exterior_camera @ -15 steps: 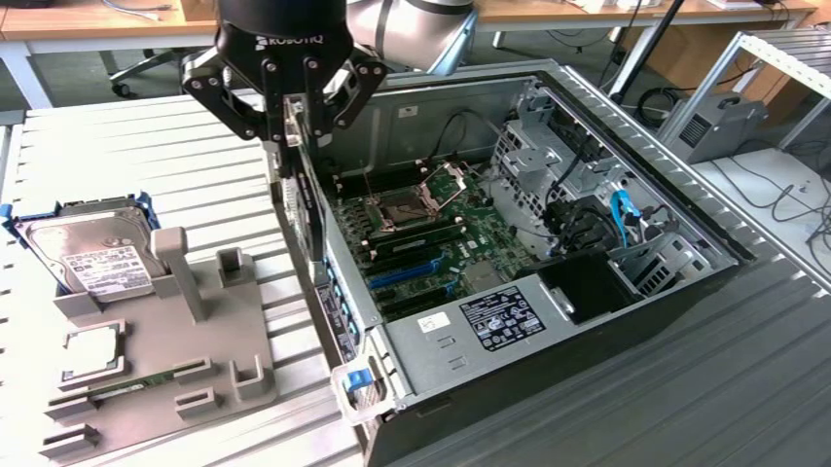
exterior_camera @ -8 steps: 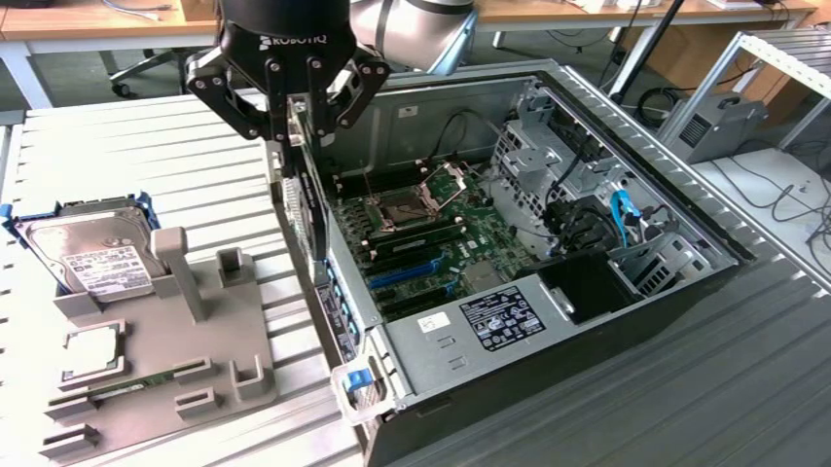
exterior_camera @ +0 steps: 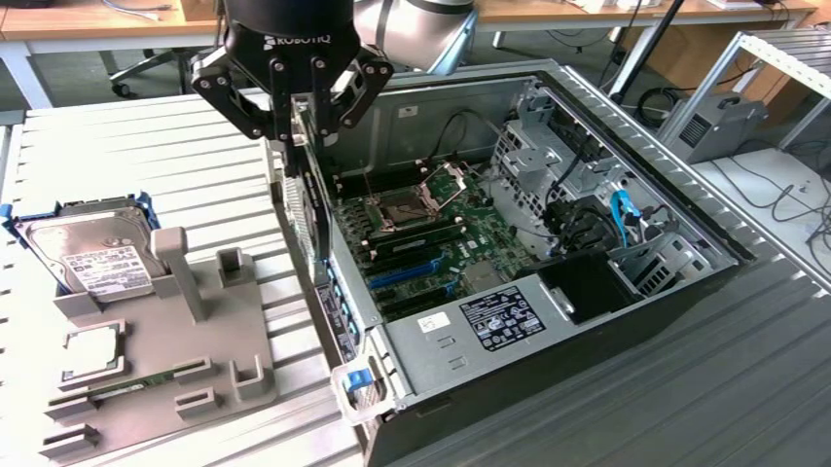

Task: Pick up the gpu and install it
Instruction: 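Pick up the gpu and move the gpu toward the slot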

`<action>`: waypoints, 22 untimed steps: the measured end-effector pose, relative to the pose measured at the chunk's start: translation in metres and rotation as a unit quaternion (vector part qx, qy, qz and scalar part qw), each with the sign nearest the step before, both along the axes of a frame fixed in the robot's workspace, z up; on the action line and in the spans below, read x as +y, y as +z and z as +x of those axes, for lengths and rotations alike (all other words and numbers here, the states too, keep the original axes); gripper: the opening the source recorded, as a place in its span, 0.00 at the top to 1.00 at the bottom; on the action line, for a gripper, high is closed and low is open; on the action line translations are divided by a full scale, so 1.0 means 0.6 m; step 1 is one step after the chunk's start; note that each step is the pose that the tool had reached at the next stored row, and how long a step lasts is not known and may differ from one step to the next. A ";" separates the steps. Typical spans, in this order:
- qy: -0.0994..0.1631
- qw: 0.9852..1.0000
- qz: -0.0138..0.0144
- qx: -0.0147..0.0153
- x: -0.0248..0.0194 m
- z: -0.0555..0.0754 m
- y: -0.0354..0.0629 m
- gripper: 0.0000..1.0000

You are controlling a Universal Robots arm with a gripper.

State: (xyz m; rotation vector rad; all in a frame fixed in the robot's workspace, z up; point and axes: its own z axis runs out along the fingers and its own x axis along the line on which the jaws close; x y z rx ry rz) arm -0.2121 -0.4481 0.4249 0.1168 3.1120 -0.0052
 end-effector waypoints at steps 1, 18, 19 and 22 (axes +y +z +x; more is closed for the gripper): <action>0.000 1.000 0.000 0.000 0.0000 0.001 0.000 0.74; 0.000 1.000 0.000 0.000 0.0000 0.014 0.000 0.74; 0.000 1.000 0.000 0.000 0.0000 0.015 0.000 0.74; 0.000 1.000 0.000 0.000 0.0000 0.017 0.000 0.74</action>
